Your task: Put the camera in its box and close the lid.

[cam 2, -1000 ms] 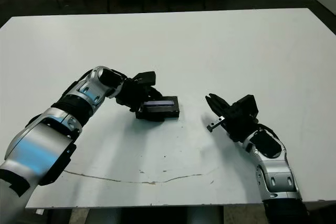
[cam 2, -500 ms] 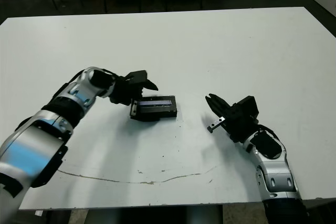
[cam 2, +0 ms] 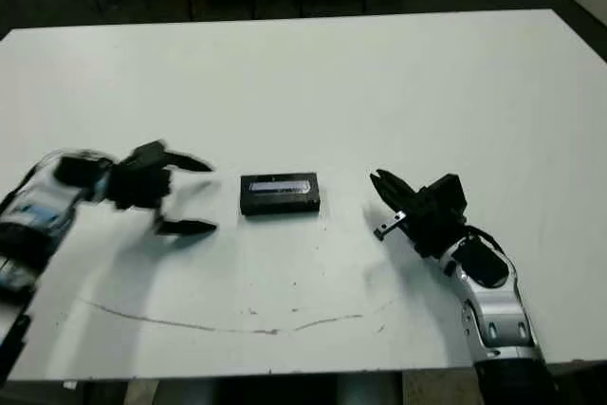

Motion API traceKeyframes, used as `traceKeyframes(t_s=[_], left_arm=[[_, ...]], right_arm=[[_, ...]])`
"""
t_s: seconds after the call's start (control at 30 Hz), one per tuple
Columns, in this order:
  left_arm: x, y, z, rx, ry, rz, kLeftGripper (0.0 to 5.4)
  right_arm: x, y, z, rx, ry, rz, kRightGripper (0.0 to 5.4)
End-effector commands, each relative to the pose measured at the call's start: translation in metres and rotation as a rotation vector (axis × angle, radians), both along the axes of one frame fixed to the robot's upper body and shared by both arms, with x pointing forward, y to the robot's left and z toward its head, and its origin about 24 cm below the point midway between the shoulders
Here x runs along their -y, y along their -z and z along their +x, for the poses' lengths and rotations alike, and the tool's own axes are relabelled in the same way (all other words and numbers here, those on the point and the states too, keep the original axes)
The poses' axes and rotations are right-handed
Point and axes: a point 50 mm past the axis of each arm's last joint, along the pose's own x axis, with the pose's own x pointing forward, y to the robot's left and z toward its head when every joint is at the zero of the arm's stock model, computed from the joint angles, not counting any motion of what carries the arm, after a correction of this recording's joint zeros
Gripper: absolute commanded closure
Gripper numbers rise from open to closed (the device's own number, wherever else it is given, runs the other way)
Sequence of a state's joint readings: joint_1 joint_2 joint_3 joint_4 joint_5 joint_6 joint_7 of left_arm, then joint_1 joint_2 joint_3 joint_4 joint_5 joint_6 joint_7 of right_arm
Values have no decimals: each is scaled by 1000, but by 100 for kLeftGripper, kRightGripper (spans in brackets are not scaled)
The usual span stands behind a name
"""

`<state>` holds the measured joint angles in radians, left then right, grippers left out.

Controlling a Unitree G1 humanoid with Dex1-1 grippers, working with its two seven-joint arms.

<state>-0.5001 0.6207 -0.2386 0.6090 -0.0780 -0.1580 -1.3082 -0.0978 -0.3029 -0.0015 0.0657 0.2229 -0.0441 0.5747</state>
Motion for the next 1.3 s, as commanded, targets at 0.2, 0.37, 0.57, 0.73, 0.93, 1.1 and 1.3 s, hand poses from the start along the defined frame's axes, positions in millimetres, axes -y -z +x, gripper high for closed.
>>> traceKeyframes(t_s=[0.2, 0.37, 0.57, 0.73, 0.93, 1.1, 1.3], left_arm=[[-24, -11, -26, 61, -304, -61, 1], [23, -29, -25, 335, -735, -445, 63], [87, -53, -21, 357, -813, -674, 176], [127, -51, -10, 293, -811, -679, 277], [161, -32, -3, 209, -823, -612, 393], [181, -12, -4, 158, -842, -509, 490], [186, 16, -8, 68, -874, -407, 539]], right_arm=[[1, 7, -3, -48, 21, 1, 540], [0, 8, -3, -51, 39, 10, 540], [1, 9, -4, -54, 62, 18, 540], [1, 8, -5, -50, 81, 8, 540], [0, 5, -6, -40, 86, 3, 540], [-2, 5, -6, -47, 92, -6, 540], [-3, 3, -7, -67, 100, -12, 540]])
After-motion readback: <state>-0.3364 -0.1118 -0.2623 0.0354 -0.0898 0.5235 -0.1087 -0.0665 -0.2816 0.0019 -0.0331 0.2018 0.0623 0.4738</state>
